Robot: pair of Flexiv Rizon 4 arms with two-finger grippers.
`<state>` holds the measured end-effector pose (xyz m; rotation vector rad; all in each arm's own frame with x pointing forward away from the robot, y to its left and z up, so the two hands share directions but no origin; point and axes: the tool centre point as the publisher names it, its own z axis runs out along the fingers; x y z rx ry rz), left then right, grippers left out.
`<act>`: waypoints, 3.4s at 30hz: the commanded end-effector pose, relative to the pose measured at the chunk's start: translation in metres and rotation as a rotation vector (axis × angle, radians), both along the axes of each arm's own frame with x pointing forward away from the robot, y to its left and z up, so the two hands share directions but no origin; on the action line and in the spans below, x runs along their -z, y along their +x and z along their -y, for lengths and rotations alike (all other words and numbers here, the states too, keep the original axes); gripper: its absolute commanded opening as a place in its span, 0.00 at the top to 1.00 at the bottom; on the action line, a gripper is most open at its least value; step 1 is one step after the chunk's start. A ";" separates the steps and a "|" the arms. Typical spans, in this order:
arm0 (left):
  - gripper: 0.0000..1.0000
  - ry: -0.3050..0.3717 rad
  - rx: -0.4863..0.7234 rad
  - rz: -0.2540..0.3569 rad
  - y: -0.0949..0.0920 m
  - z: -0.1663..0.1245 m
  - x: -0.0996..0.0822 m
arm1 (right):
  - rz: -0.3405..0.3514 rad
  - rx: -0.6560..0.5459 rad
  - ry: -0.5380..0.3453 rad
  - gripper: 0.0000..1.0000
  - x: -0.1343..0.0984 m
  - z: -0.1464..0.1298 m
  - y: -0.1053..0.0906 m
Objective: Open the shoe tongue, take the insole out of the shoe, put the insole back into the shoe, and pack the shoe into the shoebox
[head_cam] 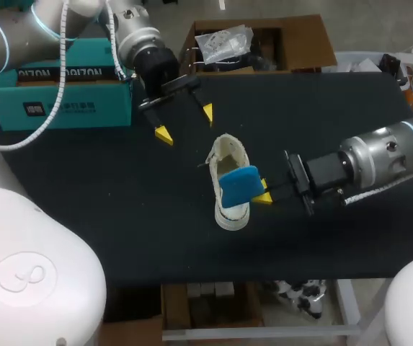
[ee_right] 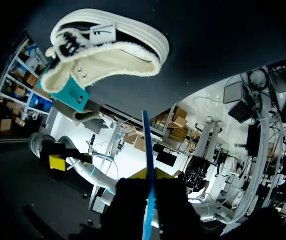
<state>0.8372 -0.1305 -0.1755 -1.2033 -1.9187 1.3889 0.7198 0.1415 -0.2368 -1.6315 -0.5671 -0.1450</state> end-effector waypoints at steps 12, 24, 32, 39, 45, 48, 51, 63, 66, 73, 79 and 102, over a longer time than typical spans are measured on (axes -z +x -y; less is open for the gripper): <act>0.00 -0.066 -0.472 0.143 -0.046 -0.013 0.000 | -0.051 0.119 0.006 1.00 -0.002 -0.006 0.014; 0.00 -0.061 -0.529 0.158 -0.053 -0.006 0.015 | -0.025 0.162 0.020 1.00 0.007 -0.014 0.020; 0.00 -0.039 -0.671 0.144 -0.049 0.004 0.040 | 0.022 0.239 0.068 1.00 0.022 -0.025 0.031; 0.00 -0.039 -0.671 0.144 -0.049 0.004 0.040 | 0.049 0.325 0.070 1.00 0.025 -0.031 0.035; 0.00 -0.050 -0.690 0.136 -0.045 0.005 0.051 | 0.058 0.374 0.094 1.00 0.031 -0.032 0.042; 0.00 -0.046 -0.713 0.128 -0.039 0.007 0.069 | 0.054 0.386 0.084 1.00 0.030 -0.034 0.046; 0.00 -0.042 -0.737 0.113 -0.033 0.011 0.085 | 0.059 0.390 0.081 1.00 0.028 -0.035 0.048; 0.00 -0.033 -0.722 0.116 -0.031 0.014 0.089 | 0.062 0.376 0.079 1.00 0.028 -0.034 0.065; 0.00 -0.069 -0.708 0.098 -0.029 0.018 0.093 | 0.058 0.376 0.083 1.00 0.031 -0.034 0.069; 0.00 -0.104 -0.703 0.120 -0.026 0.029 0.098 | 0.071 0.383 0.076 1.00 0.036 -0.037 0.072; 0.00 -0.108 -0.722 0.150 -0.019 0.035 0.103 | 0.093 0.398 0.072 1.00 0.046 -0.037 0.071; 1.00 -0.101 -0.666 0.136 -0.010 0.047 0.120 | 0.104 0.434 0.116 1.00 0.062 -0.035 0.079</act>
